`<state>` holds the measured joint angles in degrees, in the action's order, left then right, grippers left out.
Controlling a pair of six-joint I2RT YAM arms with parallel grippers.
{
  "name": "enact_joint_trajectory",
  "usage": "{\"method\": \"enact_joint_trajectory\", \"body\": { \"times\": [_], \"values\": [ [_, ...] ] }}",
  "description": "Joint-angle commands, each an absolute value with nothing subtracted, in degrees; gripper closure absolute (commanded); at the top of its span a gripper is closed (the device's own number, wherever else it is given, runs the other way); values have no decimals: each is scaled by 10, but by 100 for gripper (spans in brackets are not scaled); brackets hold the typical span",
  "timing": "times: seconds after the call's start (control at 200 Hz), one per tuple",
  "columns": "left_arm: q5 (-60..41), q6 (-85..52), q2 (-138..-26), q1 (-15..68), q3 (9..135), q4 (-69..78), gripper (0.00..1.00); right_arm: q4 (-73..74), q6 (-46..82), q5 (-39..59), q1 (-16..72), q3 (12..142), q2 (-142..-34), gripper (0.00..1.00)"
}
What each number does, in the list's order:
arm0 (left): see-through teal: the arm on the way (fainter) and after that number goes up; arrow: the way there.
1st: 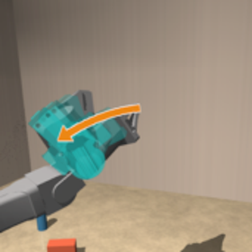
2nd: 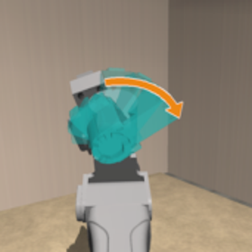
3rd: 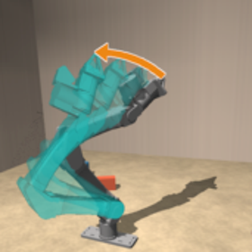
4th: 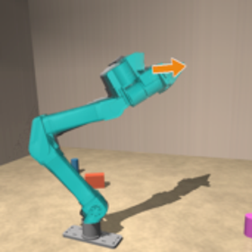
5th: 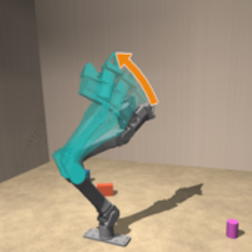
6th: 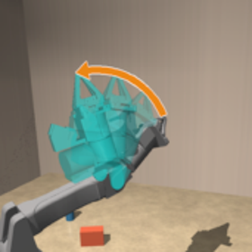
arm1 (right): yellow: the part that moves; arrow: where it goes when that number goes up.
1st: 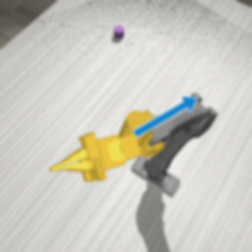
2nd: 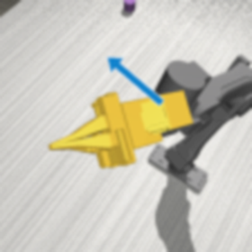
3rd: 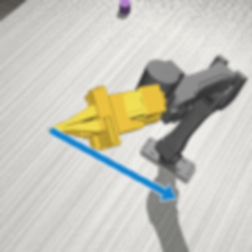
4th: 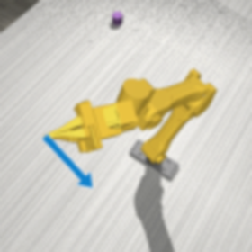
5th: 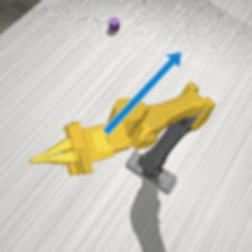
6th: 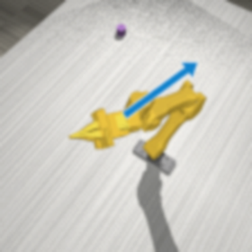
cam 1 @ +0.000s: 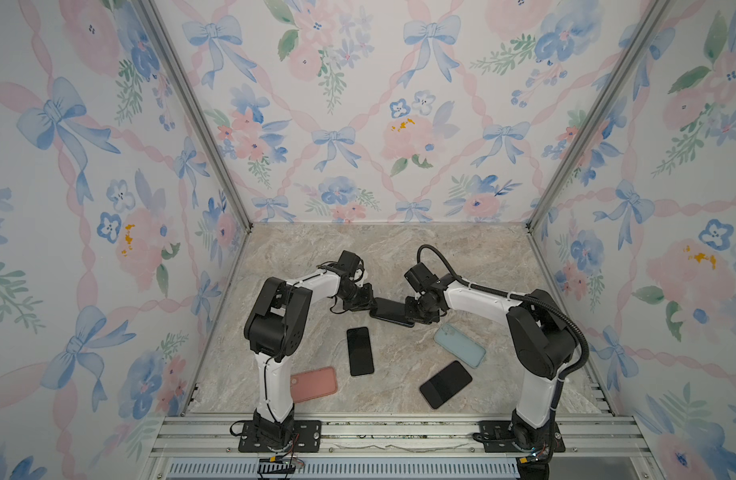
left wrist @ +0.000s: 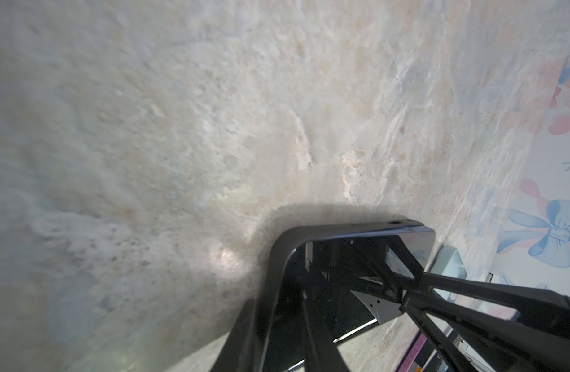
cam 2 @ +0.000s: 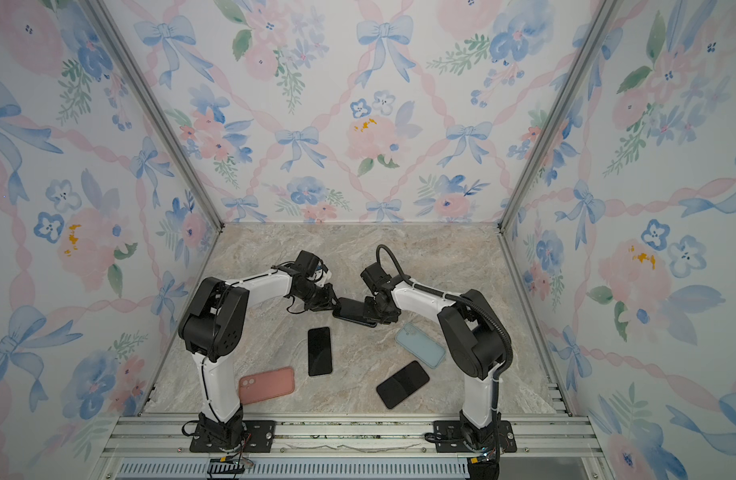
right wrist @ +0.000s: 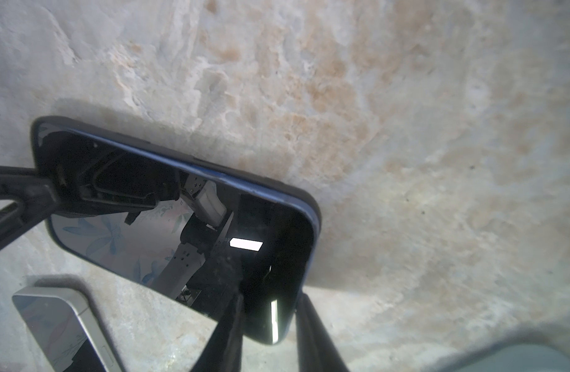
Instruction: Put the phone into the phone case
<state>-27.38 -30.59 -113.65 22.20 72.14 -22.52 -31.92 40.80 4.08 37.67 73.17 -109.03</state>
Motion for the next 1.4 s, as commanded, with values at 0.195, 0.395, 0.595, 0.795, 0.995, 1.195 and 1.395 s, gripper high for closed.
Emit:
{"method": "enact_joint_trajectory", "body": {
  "times": [0.195,0.395,0.595,0.795,0.995,1.195,1.395],
  "values": [
    [-316,-305,-1153,243,732,-224,80,-237,428,110,418,733,-1133,76],
    [-316,-305,-1151,246,730,-223,85,-230,436,112,427,740,-1145,77],
    [-309,-306,-1151,245,724,-223,93,-231,436,111,429,740,-1142,77],
    [-307,-305,-1149,245,723,-223,94,-236,433,109,426,737,-1129,77],
    [-300,-303,-1129,231,718,-224,81,-288,390,71,403,737,-1077,70],
    [-292,-302,-1096,215,707,-224,61,-322,315,46,374,741,-1040,57],
    [-286,-312,-1061,222,682,-224,52,-325,252,39,361,761,-1050,47]
  ]
}}
